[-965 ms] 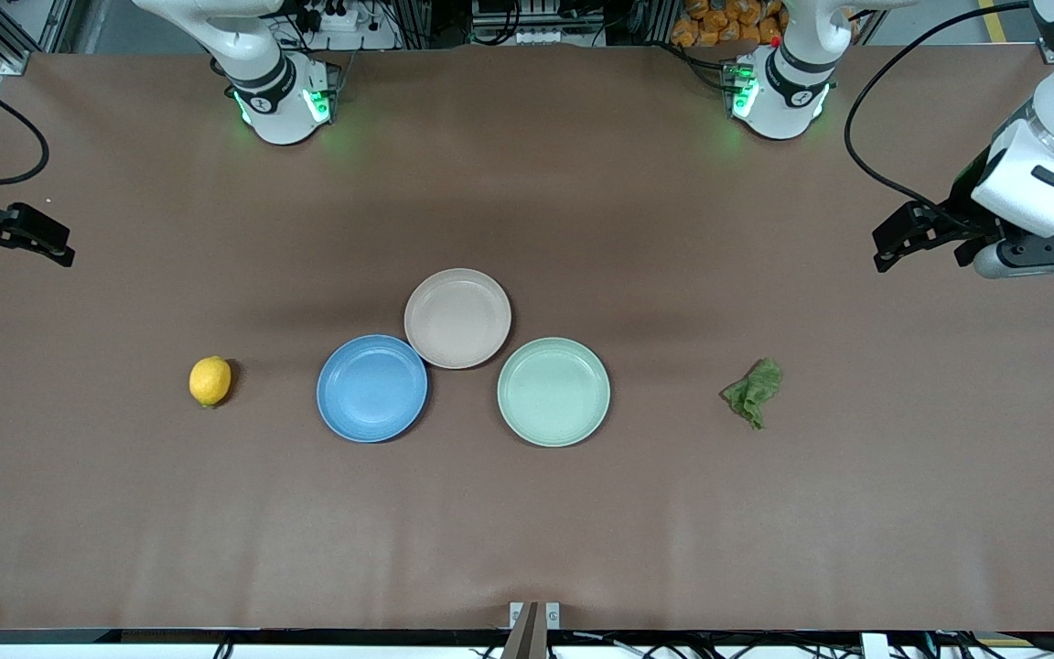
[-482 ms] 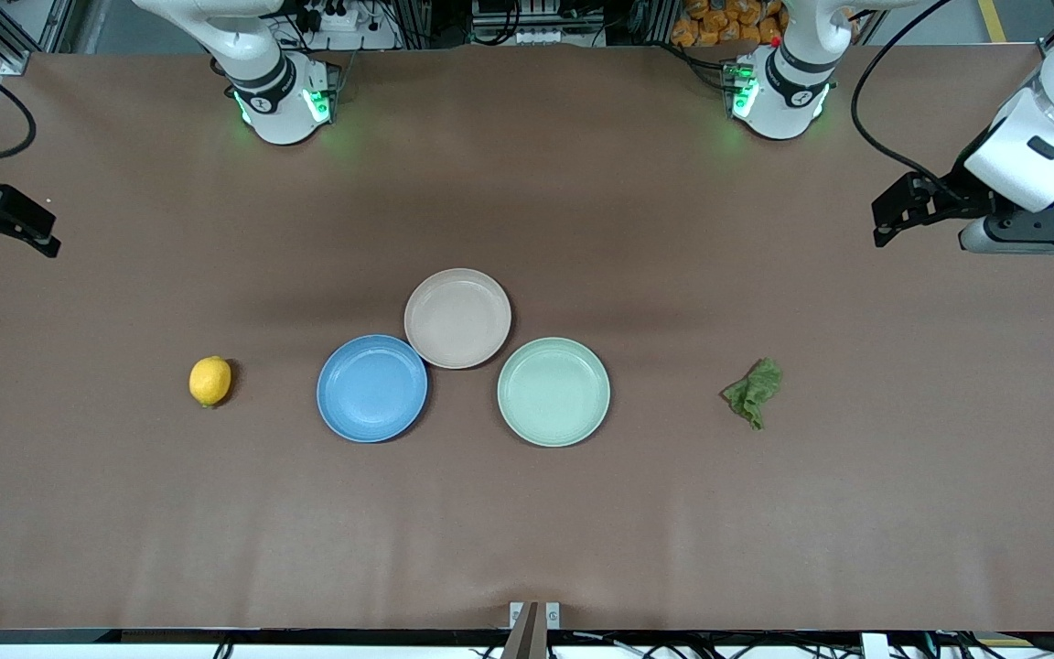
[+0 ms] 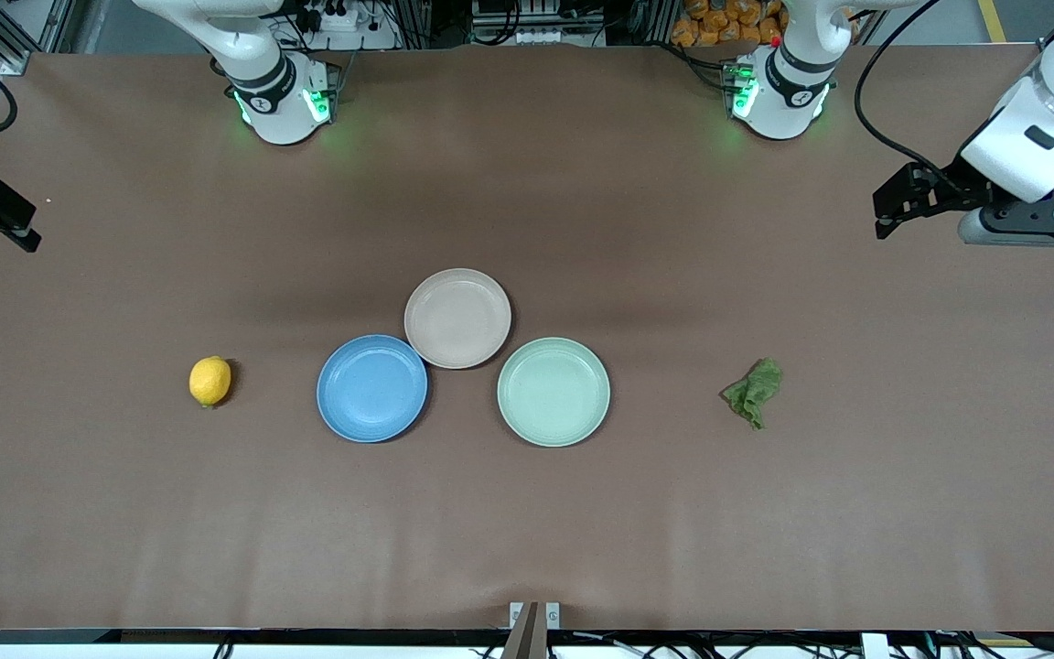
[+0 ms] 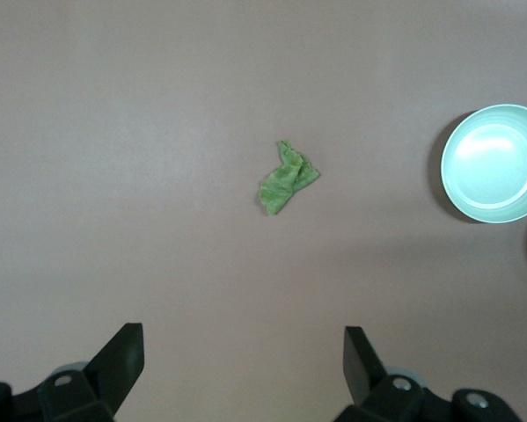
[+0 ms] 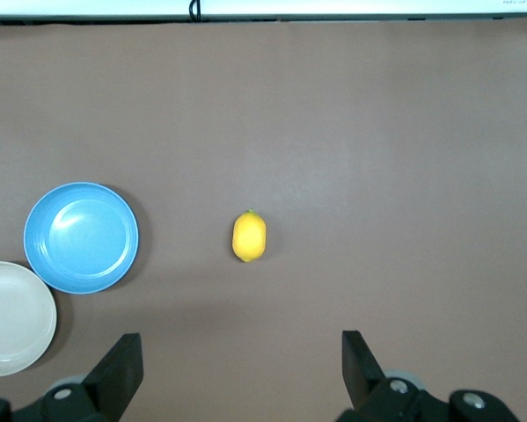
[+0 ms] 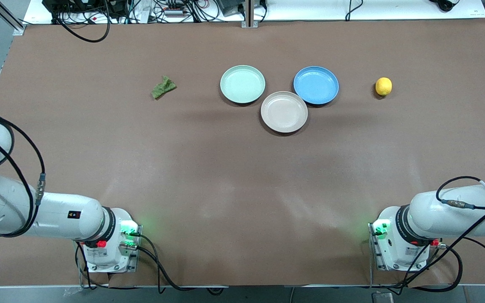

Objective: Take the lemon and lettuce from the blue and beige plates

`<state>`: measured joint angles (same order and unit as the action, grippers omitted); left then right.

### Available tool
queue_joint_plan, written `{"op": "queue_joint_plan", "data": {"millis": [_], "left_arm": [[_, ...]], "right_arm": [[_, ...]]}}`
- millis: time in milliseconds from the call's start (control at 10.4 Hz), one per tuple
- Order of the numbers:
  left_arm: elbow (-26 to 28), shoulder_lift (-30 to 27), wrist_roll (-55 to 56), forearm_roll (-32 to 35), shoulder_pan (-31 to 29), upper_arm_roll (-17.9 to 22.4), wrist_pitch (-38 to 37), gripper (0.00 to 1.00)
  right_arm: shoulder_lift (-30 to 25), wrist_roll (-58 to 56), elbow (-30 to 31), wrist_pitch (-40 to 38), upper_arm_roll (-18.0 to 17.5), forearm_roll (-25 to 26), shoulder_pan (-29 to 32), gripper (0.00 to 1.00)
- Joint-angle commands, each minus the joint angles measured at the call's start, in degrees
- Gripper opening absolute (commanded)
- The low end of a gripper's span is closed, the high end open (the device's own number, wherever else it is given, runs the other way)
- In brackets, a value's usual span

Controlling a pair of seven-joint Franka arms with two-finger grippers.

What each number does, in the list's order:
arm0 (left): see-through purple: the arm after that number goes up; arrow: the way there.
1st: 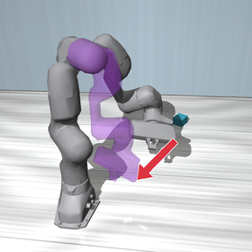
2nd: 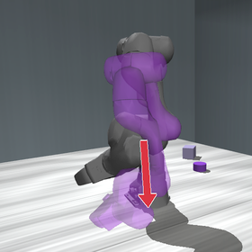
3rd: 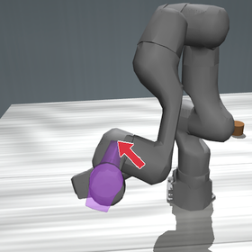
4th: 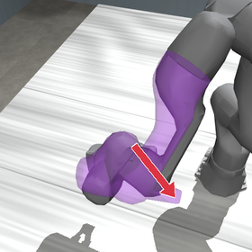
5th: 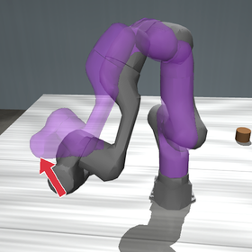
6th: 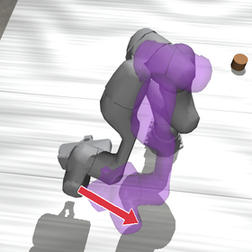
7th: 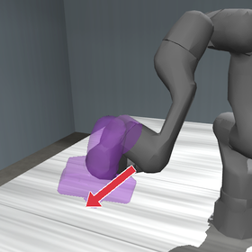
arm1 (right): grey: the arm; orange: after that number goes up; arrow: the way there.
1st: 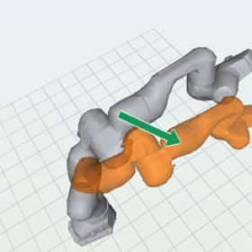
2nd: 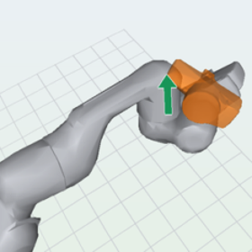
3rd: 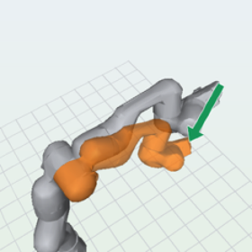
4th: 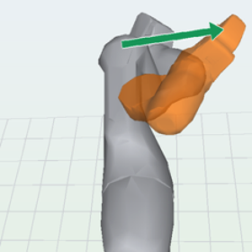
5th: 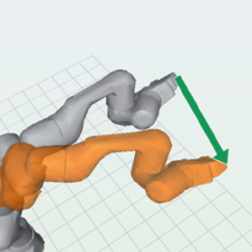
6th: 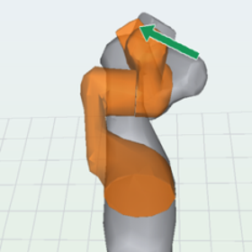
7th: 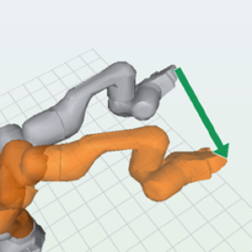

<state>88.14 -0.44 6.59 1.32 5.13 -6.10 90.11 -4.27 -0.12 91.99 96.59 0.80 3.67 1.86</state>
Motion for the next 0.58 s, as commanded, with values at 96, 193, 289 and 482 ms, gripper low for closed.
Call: {"op": "queue_joint_plan", "data": {"millis": [96,193,289,482], "left_arm": [[-1.4,0.1,-2.1,1.0,-0.6,0.0,-1.3,1.0],[-1.4,0.1,-1.5,0.7,-0.6,0.0,-1.3,1.0],[-1.4,0.1,-1.4,0.6,-0.6,0.0,-1.3,1.0],[-1.4,0.2,-1.4,0.8,-0.6,0.1,-2.1,1.0]], "right_arm": [[0.6,1.0,-1.2,2.0,-0.2,0.7,0.4,1.0],[0.8,1.0,-1.2,2.1,-0.1,0.6,0.4,1.0],[0.8,1.1,-1.2,1.9,-0.1,0.6,0.4,1.0],[0.8,0.9,-1.3,1.3,-0.2,0.5,0.3,1.0]]}}
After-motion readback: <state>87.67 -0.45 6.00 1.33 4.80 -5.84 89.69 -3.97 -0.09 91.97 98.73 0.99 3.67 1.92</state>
